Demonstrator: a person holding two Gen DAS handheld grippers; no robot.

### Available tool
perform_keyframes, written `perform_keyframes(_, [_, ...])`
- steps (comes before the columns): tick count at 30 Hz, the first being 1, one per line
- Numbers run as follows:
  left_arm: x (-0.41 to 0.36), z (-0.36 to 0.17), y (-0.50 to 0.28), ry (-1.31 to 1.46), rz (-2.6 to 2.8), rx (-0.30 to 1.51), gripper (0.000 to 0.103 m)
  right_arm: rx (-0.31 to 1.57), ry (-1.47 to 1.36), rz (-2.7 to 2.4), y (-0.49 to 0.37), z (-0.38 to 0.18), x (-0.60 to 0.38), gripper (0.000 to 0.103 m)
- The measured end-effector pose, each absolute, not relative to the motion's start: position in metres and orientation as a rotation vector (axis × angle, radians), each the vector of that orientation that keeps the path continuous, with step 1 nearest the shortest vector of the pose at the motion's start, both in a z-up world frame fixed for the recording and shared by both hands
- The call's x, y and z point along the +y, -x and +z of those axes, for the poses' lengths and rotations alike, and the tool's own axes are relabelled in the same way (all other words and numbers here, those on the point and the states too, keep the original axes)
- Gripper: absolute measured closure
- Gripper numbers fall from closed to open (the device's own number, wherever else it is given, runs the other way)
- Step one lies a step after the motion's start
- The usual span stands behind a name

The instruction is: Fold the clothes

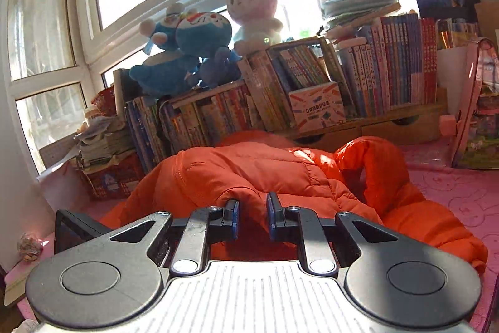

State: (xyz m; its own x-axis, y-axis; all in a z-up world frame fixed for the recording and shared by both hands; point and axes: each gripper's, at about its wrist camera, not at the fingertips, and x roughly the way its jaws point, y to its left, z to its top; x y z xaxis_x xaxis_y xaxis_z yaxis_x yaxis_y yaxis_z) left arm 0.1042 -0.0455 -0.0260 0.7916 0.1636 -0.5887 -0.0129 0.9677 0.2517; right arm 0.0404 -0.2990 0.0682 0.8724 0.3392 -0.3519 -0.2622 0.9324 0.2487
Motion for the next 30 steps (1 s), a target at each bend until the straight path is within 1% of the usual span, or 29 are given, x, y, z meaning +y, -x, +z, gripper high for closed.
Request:
perform_keyframes(3, [-0.013,-0.017,-0.092,-0.271,0.171,0.614,0.000,0.437,-0.077,0.240,-0.038,0.047,-0.289,0.084])
perform_keyframes(7, [0.029,0.001,-0.078,-0.259,0.215,0.595,0.005,0.429,0.148,0.203,-0.027,0.019,-0.251,0.084])
perform_keyframes(9, [0.044,0.013,-0.059,-0.264,0.271,0.574,0.003,0.409,0.283,0.183,-0.019,0.006,-0.228,0.078])
perform_keyframes(11, [0.055,0.022,-0.037,-0.285,0.335,0.533,0.001,0.374,0.425,0.169,-0.008,-0.006,-0.205,0.076])
perform_keyframes(13, [0.067,0.030,-0.025,-0.288,0.345,0.521,0.000,0.296,0.604,0.172,0.007,-0.017,-0.176,0.069])
perform_keyframes(14, [0.072,0.034,-0.017,-0.283,0.337,0.521,0.000,0.261,0.681,0.188,0.014,-0.023,-0.161,0.057])
perform_keyframes(15, [0.076,0.038,-0.010,-0.279,0.329,0.521,0.000,0.234,0.731,0.227,0.019,-0.029,-0.149,0.040])
perform_keyframes(17, [0.077,0.042,-0.001,-0.258,0.244,0.539,0.000,0.199,0.775,0.291,0.023,-0.036,-0.130,0.030])
perform_keyframes(18, [0.073,0.043,0.002,-0.243,0.182,0.551,0.000,0.179,0.794,0.302,0.023,-0.038,-0.122,0.030])
perform_keyframes(19, [0.070,0.043,0.006,-0.227,0.119,0.563,0.000,0.159,0.798,0.297,0.022,-0.037,-0.116,0.032])
perform_keyframes(21, [0.058,0.041,0.010,-0.204,0.017,0.572,0.000,0.125,0.759,0.284,0.020,-0.028,-0.109,0.064])
perform_keyframes(23, [0.044,0.038,0.010,-0.212,-0.046,0.572,0.000,0.129,0.612,0.311,0.020,-0.004,-0.118,0.079])
perform_keyframes(24, [0.035,0.036,0.009,-0.222,-0.072,0.569,0.000,0.134,0.533,0.326,0.021,0.009,-0.124,0.083])
perform_keyframes(26, [0.021,0.035,0.007,-0.238,-0.114,0.558,0.000,0.144,0.380,0.359,0.022,0.034,-0.137,0.086])
perform_keyframes(30, [-0.015,0.026,-0.003,-0.247,-0.231,0.545,0.000,0.185,0.137,0.428,0.008,0.074,-0.174,0.087])
